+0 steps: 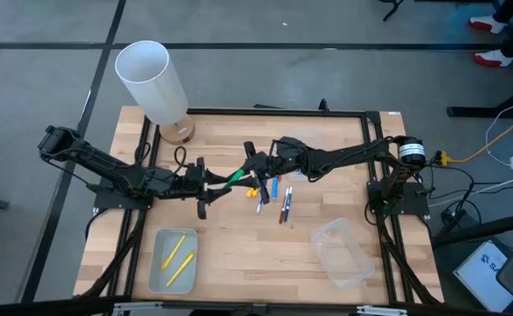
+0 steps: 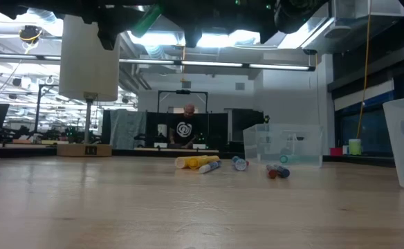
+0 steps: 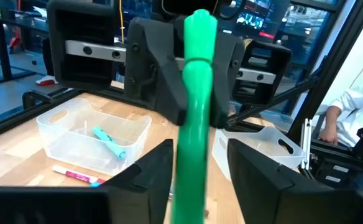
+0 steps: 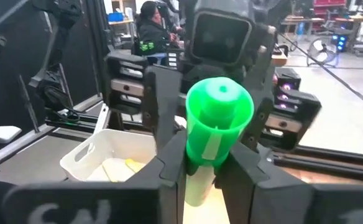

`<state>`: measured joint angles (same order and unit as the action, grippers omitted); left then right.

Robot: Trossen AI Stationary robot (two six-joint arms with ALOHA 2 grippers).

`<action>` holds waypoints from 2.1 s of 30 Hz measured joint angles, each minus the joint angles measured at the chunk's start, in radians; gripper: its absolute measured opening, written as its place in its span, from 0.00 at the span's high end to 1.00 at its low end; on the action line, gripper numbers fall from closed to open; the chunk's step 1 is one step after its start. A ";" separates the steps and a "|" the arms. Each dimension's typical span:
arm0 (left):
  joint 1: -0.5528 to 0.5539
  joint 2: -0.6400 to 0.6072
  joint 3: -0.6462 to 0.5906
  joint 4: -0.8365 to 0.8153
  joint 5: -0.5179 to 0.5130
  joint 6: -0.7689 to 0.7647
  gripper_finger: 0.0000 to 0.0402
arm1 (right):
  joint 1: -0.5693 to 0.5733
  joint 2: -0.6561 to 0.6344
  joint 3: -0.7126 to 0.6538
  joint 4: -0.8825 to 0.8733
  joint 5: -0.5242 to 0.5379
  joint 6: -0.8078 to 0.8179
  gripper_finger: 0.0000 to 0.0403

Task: Pick & Place Markers
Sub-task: Put the green highlighter pen into the top transparent bin

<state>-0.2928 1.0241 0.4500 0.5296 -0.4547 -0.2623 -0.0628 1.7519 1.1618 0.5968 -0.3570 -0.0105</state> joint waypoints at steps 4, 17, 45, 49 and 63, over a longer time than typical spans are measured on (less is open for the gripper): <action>0.000 0.000 0.000 -0.001 0.001 0.001 0.57 | 0.000 0.000 0.000 -0.008 0.000 0.000 0.82; 0.000 0.000 0.000 -0.041 0.002 0.003 0.54 | 0.004 -0.094 -0.001 -0.282 0.210 -0.049 0.83; -0.002 0.001 0.000 -0.177 0.004 -0.014 0.54 | -0.032 -0.155 -0.001 -0.440 0.755 0.047 0.82; -0.004 0.001 0.000 -0.195 0.004 -0.026 0.54 | -0.080 -0.217 -0.001 -0.587 0.755 0.110 0.82; -0.039 0.001 0.000 -0.207 0.001 0.003 0.54 | -0.191 -0.430 -0.001 -0.981 0.757 0.284 0.82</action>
<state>-0.3320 1.0248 0.4496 0.3225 -0.4541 -0.2588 -0.2537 1.3222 1.1610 -0.3847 0.4004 0.2739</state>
